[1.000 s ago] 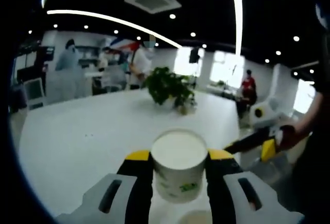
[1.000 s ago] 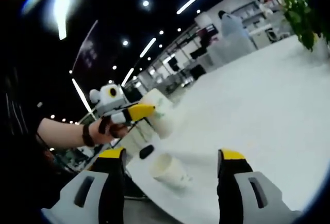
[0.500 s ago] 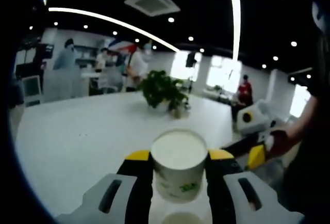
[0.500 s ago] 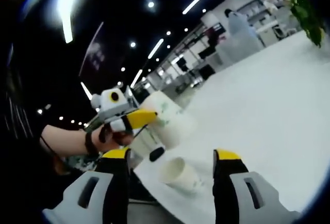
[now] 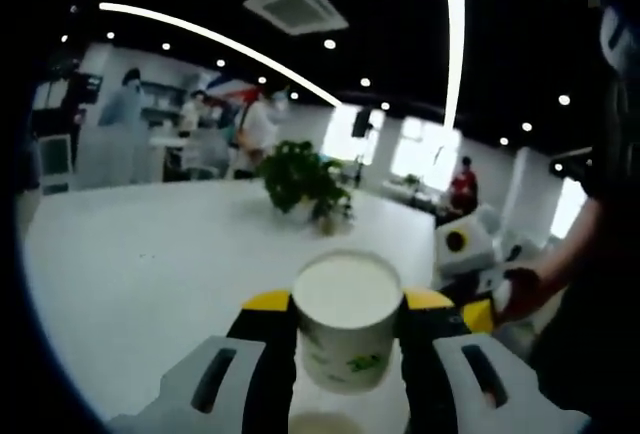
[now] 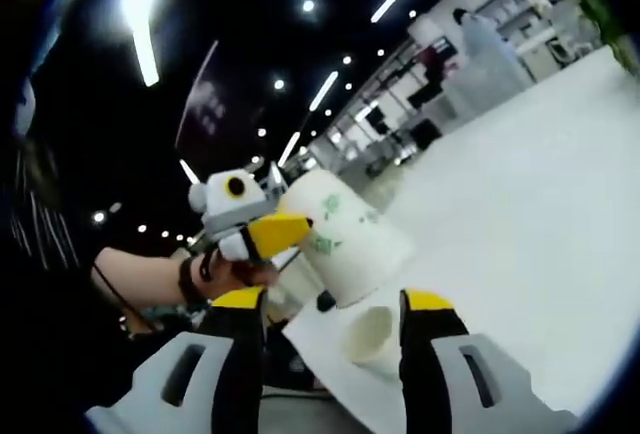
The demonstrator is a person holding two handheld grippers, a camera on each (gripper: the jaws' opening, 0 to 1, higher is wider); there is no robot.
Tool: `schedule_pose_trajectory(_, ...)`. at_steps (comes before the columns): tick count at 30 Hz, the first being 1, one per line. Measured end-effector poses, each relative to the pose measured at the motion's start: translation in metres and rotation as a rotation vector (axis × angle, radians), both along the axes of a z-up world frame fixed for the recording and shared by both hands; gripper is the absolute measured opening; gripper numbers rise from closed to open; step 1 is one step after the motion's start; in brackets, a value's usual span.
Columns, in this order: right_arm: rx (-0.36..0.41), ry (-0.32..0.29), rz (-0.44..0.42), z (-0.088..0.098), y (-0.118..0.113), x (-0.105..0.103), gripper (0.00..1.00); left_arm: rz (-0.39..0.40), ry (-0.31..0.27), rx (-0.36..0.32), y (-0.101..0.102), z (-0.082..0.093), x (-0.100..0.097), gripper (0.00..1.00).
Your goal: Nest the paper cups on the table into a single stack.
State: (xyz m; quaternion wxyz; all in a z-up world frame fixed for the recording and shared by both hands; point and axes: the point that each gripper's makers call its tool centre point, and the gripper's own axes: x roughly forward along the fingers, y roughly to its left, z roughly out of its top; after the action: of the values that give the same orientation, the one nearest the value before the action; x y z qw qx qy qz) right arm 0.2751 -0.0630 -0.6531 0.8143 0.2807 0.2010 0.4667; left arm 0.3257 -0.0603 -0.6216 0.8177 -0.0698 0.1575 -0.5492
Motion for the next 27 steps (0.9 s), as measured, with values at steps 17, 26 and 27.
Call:
schedule_pose_trajectory(17,0.169,0.033,-0.001,0.017,-0.011,0.001,0.29,-0.011,0.092,-0.069,0.005,0.007,-0.002,0.39)
schedule_pose_trajectory(26,0.25,0.049,-0.03,0.024,-0.026,0.004,0.15,-0.071,0.058,-0.045,0.001,0.01,-0.012,0.39)
schedule_pose_trajectory(27,0.258,0.048,-0.029,0.025,-0.027,0.003,0.13,-0.08,0.064,-0.046,0.0,0.011,-0.013,0.39)
